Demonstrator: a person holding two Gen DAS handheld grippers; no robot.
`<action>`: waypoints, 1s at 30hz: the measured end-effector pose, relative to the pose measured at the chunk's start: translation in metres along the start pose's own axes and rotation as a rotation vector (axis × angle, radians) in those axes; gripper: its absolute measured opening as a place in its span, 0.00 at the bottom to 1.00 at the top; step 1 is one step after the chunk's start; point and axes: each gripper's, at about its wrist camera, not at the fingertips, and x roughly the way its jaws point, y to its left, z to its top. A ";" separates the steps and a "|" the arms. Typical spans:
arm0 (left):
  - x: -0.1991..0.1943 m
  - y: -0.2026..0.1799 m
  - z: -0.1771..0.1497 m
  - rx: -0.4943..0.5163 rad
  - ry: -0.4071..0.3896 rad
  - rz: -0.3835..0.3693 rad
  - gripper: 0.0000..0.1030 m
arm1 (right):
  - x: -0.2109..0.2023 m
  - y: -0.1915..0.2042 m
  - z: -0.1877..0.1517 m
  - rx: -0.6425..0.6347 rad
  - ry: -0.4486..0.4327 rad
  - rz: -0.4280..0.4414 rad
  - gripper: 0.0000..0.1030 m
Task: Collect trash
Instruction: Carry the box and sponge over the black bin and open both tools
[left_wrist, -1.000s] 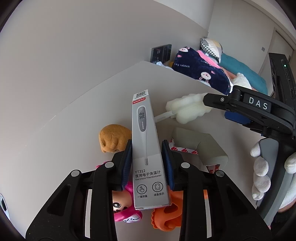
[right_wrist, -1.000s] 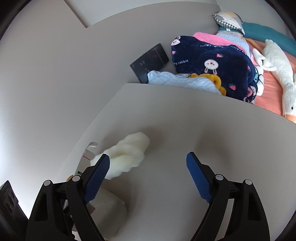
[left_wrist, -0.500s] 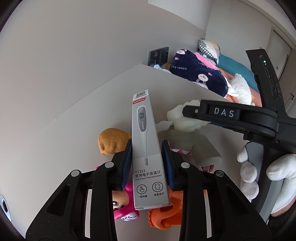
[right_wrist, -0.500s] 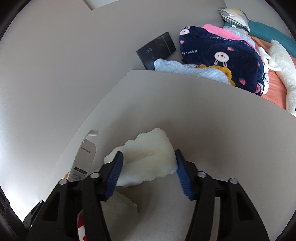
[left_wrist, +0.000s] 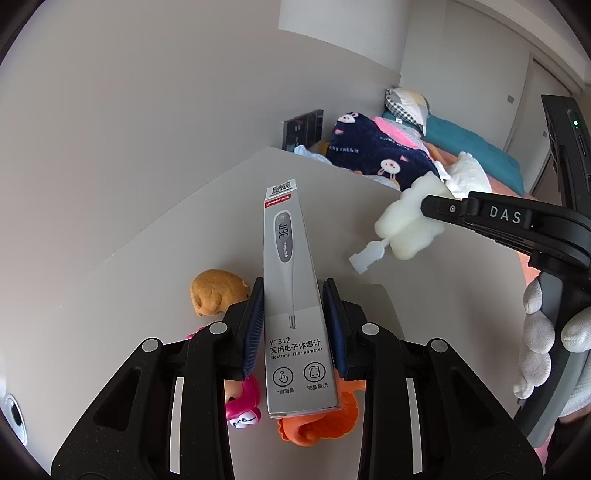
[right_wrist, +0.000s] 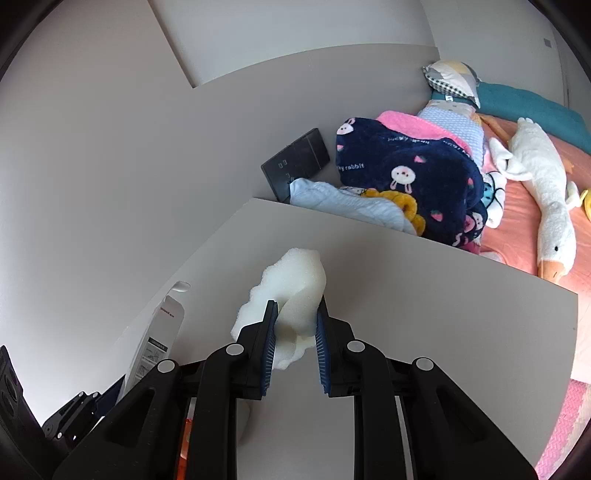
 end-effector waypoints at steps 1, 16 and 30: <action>-0.002 -0.002 0.000 0.004 -0.005 0.000 0.30 | -0.005 -0.003 -0.001 0.004 -0.002 -0.002 0.21; -0.061 -0.031 0.002 0.021 -0.056 -0.011 0.30 | -0.086 -0.018 -0.013 0.026 -0.037 -0.025 0.21; -0.109 -0.069 -0.025 0.034 -0.060 -0.048 0.30 | -0.164 -0.020 -0.047 -0.019 -0.061 -0.019 0.22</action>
